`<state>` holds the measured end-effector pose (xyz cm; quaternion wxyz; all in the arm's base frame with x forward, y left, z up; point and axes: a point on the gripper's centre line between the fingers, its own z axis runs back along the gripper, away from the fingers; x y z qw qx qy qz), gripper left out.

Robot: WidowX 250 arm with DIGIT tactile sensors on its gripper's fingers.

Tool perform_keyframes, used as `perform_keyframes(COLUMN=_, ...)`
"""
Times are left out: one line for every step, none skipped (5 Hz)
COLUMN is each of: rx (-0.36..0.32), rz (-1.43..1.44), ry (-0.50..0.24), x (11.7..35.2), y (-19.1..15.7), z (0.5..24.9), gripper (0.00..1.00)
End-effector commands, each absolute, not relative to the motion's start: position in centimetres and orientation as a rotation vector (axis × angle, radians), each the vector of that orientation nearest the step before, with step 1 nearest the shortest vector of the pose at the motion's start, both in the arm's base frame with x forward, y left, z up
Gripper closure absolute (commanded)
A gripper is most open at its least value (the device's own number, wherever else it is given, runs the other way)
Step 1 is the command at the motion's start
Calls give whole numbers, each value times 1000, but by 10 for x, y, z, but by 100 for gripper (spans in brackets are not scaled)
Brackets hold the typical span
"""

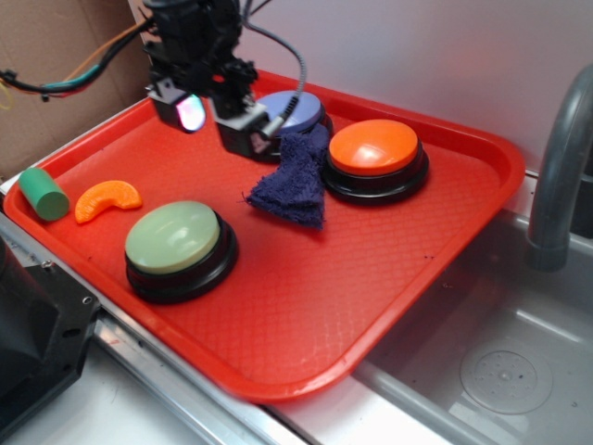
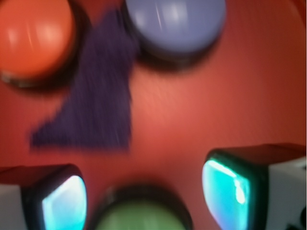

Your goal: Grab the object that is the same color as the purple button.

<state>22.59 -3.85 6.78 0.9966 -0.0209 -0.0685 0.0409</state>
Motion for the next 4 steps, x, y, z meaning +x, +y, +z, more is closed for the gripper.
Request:
perform_keyframes(rx=-35, rz=15, ry=-153, x=240, y=-65, z=34, gripper=0)
perform_keyframes(rx=-21, rz=18, ry=-116, x=248, y=-64, z=25, gripper=0)
perform_keyframes(rx=-7, rz=27, ry=-99, x=250, y=-63, z=20, gripper=100)
perform_keyframes(rx=-21, rz=2, ry=-79, x=250, y=-59, z=24, gripper=100)
